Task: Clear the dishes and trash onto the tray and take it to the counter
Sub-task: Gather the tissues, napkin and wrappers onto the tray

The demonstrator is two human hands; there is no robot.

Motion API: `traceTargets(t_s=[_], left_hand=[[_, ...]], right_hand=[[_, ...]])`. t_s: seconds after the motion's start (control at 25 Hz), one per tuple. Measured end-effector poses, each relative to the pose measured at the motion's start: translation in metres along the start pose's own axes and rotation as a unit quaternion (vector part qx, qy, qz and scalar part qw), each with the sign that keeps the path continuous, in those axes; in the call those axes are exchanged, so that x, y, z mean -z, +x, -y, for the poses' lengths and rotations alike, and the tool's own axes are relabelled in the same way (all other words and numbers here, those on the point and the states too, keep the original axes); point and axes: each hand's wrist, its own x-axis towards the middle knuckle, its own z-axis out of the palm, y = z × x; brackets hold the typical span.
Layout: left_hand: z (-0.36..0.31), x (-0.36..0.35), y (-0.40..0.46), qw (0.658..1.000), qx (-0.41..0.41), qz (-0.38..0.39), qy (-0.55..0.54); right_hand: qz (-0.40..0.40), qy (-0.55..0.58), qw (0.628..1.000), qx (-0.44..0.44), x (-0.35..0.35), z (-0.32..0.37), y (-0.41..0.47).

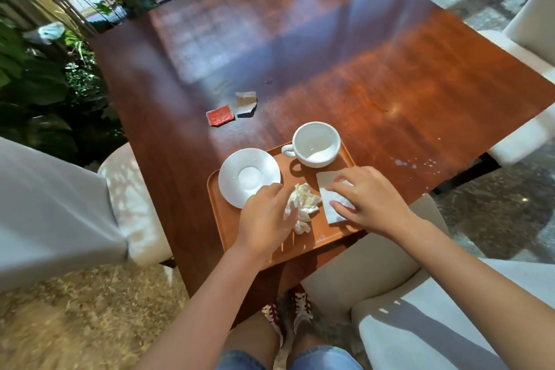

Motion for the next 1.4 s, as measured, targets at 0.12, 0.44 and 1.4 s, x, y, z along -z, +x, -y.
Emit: traceTargets(t_s=[0.12,0.44,1.4], left_hand=[[0.013,0.024,0.018,1.000,-0.001,-0.026,-0.002],[0.113,0.073,0.114,0.995,0.030,-0.089,0.028],[0.195,0.034,0.173,0.999,0.040,-0.022,-0.008]], right_hand=[[-0.048,0.042,0.998,-0.016,0.019,0.016,0.042],[-0.020,0.029,0.997,-0.065,-0.005,0.023,0.208],[-0.011,0.096,0.980,-0.172,-0.090,0.025,0.288]])
